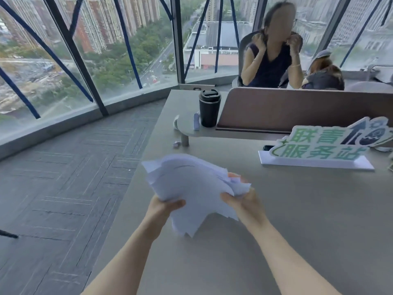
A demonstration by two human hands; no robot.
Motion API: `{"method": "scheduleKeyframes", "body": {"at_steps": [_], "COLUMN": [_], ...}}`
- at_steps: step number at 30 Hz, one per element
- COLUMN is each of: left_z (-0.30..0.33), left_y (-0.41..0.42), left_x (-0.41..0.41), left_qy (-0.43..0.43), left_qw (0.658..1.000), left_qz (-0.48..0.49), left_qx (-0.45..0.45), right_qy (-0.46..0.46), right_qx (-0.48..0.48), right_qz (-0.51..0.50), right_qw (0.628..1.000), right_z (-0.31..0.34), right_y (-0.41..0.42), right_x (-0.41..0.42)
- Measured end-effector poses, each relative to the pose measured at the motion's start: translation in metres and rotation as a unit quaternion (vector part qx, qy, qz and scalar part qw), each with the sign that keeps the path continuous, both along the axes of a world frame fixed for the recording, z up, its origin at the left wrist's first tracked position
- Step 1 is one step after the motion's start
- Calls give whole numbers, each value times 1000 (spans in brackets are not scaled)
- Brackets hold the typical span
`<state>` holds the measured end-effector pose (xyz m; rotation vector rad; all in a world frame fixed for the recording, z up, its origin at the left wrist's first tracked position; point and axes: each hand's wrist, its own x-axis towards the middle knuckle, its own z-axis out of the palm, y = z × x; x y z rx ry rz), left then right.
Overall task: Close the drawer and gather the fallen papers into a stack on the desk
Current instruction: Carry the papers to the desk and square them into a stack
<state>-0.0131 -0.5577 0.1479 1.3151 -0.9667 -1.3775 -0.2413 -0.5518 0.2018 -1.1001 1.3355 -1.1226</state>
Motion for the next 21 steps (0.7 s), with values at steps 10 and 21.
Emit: {"method": "scheduleKeyframes", "body": {"at_steps": [10, 21], "left_z": [38, 64], "left_y": [-51, -79], "left_x": [14, 85], "left_qy": [-257, -467], "left_qw": [962, 874], "left_qz": [-8, 64], "left_qx": [-93, -119], "right_qy": [286, 123], "right_qx": [-187, 49], "right_qz": [-68, -77], "right_qw": [937, 988], "right_z": [47, 5], "right_y": [-32, -34], "right_x": [-27, -38]}}
